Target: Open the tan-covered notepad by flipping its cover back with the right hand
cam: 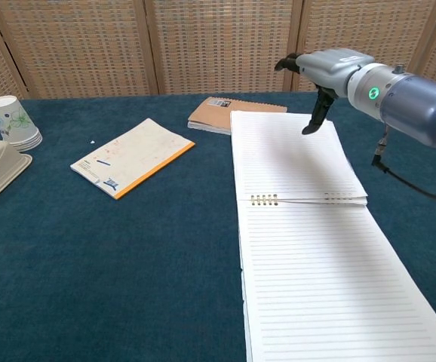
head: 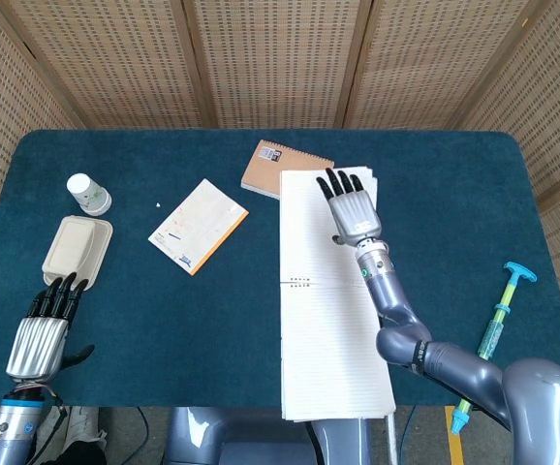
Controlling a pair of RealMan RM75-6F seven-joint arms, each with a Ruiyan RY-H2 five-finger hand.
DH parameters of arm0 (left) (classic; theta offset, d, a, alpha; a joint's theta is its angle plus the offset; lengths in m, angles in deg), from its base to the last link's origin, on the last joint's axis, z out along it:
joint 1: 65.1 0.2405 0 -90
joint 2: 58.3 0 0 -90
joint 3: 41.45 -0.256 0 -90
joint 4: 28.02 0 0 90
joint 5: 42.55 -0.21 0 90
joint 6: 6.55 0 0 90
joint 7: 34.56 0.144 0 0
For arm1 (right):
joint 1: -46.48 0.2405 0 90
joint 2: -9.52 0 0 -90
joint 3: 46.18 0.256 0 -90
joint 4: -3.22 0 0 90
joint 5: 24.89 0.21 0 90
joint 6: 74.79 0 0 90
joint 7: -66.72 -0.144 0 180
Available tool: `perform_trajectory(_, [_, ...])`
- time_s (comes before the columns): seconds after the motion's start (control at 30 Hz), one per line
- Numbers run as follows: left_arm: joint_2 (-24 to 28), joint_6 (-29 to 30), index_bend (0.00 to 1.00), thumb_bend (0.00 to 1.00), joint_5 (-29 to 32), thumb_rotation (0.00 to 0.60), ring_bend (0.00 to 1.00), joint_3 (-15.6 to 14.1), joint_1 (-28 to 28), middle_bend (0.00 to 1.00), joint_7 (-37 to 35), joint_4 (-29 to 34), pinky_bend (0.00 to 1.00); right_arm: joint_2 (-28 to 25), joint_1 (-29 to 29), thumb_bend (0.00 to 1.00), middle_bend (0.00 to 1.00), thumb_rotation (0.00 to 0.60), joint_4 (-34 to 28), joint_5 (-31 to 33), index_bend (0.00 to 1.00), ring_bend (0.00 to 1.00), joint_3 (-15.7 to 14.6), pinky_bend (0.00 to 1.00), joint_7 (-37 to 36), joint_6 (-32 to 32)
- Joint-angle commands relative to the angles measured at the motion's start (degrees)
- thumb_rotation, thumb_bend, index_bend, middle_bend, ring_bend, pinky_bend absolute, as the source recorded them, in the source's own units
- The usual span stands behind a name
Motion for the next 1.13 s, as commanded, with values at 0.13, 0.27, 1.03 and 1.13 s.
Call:
perform_trajectory(0.13, [0.4,0.3,0.0,0.0,0.3,0.6,0.0,0.1,0.1,0.0,-0.5,0.2,0.13,-4.2,-3.3,0.12,0.0,0.6,-7.2,-1.0,0.0,0.0,-1.6,0.15,-0.8,-4.1])
perform_trajectory(0.27, [0.6,0.5,0.0,0.0,0.2,0.6,0.0,0.0,0.2,0.0,-0.7,0.5,0.13,-8.4,-7.4,0.11,0.0,0.6,-14.2,-4.5,0.0,0.0,-4.5,0.14,-2.1,-8.7])
perform_trajectory(1.03, [3.3,2.2,0.0,0.0,-2.0,0.6,0.0,-1.6,1.3,0.0,-2.2,3.1,0.13,-19.3,-37.9,0.11,0.0,0.6,-28.8,-27.3,0.0,0.0,-26.7,0.11,-15.7,-39.9])
perform_trajectory(1.13, [3.6,2.3,0.0,0.0,-2.1,0.6,0.0,-1.8,1.5,0.0,-2.6,3.5,0.13,-19.2,-39.3,0.11,0.0,0.6,-28.4,-28.8,0.0,0.0,-27.1,0.11,-16.9,-41.3])
